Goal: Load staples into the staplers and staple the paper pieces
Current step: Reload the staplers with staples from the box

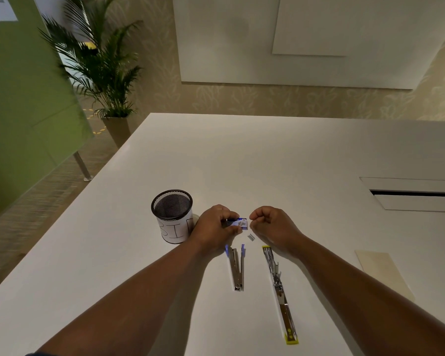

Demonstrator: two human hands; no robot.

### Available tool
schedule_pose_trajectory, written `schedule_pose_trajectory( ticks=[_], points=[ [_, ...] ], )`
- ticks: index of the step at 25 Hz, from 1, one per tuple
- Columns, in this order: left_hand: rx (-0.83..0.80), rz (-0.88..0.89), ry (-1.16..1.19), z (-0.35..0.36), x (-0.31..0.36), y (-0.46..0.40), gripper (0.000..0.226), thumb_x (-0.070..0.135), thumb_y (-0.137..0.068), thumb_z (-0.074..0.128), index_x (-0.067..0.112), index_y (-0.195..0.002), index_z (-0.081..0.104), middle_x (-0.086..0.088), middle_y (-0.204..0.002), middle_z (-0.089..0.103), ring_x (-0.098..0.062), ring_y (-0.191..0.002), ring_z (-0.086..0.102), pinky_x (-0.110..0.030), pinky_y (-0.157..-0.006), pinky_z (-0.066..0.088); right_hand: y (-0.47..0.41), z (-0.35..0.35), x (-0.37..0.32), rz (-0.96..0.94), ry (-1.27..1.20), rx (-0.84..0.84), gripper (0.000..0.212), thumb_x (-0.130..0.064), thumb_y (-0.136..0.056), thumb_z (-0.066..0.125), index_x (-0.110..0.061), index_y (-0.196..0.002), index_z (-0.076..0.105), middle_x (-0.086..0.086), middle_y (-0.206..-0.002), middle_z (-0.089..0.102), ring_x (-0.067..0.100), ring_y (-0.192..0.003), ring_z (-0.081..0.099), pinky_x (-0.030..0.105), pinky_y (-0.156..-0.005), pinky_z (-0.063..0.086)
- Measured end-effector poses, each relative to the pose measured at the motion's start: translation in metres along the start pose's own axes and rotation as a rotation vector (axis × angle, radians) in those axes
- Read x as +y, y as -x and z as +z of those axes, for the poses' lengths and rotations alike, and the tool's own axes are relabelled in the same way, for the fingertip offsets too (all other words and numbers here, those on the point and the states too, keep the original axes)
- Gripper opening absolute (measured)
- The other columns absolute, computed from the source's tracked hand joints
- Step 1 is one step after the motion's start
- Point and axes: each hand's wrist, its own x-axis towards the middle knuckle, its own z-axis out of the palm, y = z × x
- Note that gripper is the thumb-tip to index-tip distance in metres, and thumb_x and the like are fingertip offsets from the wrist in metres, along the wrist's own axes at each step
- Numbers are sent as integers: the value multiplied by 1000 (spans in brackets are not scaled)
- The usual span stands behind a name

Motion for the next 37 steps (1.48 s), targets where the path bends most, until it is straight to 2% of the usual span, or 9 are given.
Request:
schedule_pose_trajectory(
  ticks=[4,7,11,15,17,21,27,31,37],
  points=[
    [9,-27,48,1,0,1,33,10,-81,83,12,-113,77,4,-102,63,-3,-88,63,-3,-70,44,10,-5,-2,46,-120,-71,9,-12,-74,78,-15,-82,75,14,-76,72,16,-66,68,43,-71,62],
    [-9,-12,31,-2,1,1,38,10,-82,82,12,-119,74,5,-105,61,4,-87,59,2,-72,41,16,-10,-3,-47,89,-53,18,-28,-66,87,-20,-75,73,1,-80,74,8,-71,66,26,-66,53],
    [-2,-15,55,-2,1,1,42,7,-83,81,10,-124,71,8,-106,58,7,-90,59,2,-73,42,13,-8,0,-48,132,-48,14,-25,-68,85,-20,-68,72,-2,-73,74,12,-71,68,36,-70,56],
    [12,-54,124,-2,8,6,42,0,-81,81,5,-121,70,1,-111,56,2,-85,58,-3,-67,46,19,-9,-4,-36,-92,-67,10,-8,-74,82,-8,-69,73,19,-68,72,24,-62,65,46,-68,57],
    [34,-100,209,-3,12,9,43,1,-79,84,4,-119,69,-4,-114,55,-3,-83,56,-6,-64,47,27,-9,-8,-10,-264,-26,11,-3,-80,81,0,-73,72,28,-73,69,29,-65,61,42,-65,53],
    [26,9,23,-16,23,4,36,23,-85,82,21,-120,73,2,-114,56,0,-88,51,-2,-72,38,48,-16,-14,65,-452,2,12,-14,-87,79,-4,-82,75,15,-79,67,24,-74,60,40,-70,50],
    [-182,203,-69,3,68,21,22,15,-89,76,20,-110,80,5,-107,76,-5,-92,67,-14,-82,49,81,-28,-24,125,-570,42,10,-18,-92,75,-12,-84,78,8,-80,72,16,-72,61,33,-71,50],
    [-188,181,24,8,79,35,23,15,-90,76,17,-113,79,5,-105,78,-5,-96,72,-21,-91,56,103,-31,-24,132,-606,56,17,-18,-96,70,-3,-94,76,0,-66,67,5,-51,54,18,-48,43],
    [-228,164,4,6,85,52,9,13,-89,77,19,-94,80,14,-85,76,4,-80,69,-17,-80,53,125,-25,-21,108,-606,75,14,-17,-97,69,-13,-87,78,0,-74,71,6,-60,59,23,-60,46]
  ],
)
